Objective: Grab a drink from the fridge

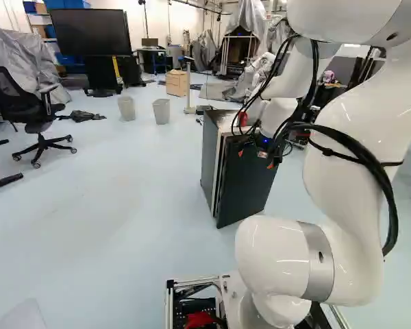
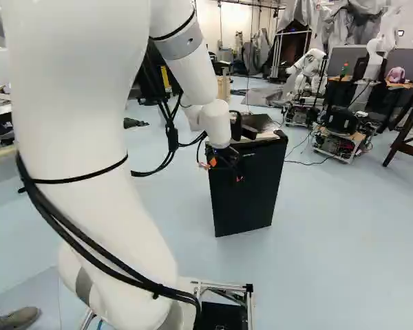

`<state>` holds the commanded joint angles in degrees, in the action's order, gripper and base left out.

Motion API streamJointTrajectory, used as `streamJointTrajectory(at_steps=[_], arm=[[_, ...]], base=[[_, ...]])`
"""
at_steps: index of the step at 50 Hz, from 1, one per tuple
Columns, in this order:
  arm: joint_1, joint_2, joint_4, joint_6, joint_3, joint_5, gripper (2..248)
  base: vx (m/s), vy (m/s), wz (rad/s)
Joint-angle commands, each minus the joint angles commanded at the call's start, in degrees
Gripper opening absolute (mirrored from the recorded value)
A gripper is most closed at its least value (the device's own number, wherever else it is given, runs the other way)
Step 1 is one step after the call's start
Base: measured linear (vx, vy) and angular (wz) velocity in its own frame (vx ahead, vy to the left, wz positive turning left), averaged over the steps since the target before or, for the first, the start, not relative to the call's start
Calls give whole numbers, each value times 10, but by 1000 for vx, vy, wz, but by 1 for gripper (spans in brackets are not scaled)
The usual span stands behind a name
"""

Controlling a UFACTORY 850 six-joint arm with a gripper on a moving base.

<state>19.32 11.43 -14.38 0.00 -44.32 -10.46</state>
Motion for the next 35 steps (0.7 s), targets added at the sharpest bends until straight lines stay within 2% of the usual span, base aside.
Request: streamJointTrajectory(at_steps=[20,35], arm=[[0,41,59,0,-13,117,247],[0,45,68,0,-15,133,247]], base=[[0,0,0],[0,0,0]])
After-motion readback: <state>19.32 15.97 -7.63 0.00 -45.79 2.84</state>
